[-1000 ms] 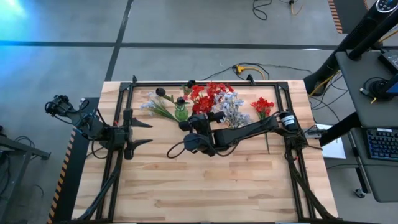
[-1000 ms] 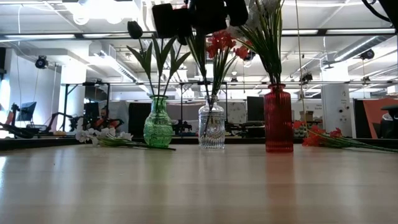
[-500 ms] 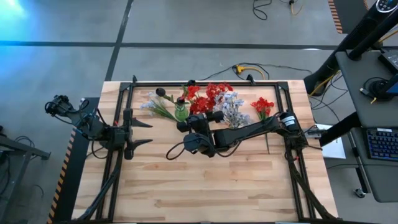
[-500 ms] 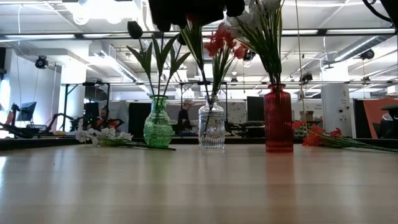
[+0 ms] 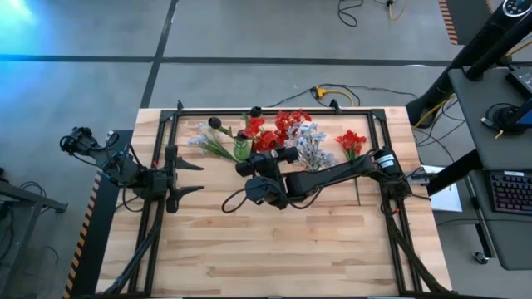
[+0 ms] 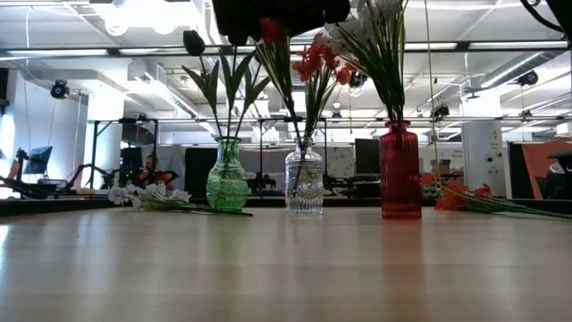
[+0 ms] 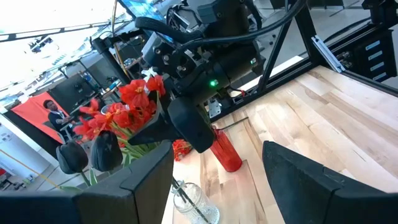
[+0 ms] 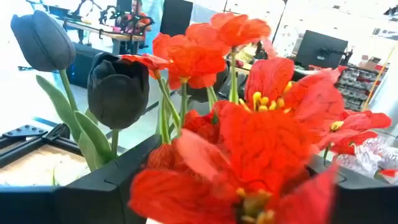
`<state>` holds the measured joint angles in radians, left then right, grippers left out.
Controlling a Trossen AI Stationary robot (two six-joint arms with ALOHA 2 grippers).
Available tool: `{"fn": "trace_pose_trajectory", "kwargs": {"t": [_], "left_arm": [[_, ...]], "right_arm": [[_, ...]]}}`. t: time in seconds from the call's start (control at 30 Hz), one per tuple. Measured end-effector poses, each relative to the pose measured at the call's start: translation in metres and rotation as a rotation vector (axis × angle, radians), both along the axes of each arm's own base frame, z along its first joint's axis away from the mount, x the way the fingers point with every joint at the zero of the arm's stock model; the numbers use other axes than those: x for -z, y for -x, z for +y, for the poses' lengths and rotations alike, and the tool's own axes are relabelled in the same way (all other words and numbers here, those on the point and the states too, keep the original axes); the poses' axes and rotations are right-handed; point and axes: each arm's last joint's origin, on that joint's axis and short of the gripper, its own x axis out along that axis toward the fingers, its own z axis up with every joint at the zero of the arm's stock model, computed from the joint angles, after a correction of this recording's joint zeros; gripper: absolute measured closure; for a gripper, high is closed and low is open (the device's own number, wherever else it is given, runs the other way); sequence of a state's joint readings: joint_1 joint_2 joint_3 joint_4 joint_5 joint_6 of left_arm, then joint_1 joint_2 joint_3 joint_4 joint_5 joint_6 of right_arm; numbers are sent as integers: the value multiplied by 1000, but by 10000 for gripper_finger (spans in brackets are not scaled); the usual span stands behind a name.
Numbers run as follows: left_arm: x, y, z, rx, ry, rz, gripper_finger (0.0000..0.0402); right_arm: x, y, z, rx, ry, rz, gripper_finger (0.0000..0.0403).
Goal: Sort flowers into vase by color
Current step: Put the left orange flowers into the vase, then put the white flowers into the red vase
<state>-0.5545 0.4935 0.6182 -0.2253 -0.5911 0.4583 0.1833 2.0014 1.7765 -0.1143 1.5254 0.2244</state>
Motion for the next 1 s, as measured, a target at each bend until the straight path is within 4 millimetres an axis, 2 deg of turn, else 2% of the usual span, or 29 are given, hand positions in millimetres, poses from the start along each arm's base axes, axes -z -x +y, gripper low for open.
{"fn": "trace_pose_trajectory", "kwargs": {"t": [0.43,0.63,1.0], "left_arm": [[0,-1,0,0,-2,4,174],[0,-1,-1,0,2,3,174],[0,-1,0,-1,2,3,174]], "right_arm": [[-6,-1,4,-15,-2,-1,96],[-6,0,5,-18,0,6,94],[-20,7,14,-40,-6,-25,92]]}}
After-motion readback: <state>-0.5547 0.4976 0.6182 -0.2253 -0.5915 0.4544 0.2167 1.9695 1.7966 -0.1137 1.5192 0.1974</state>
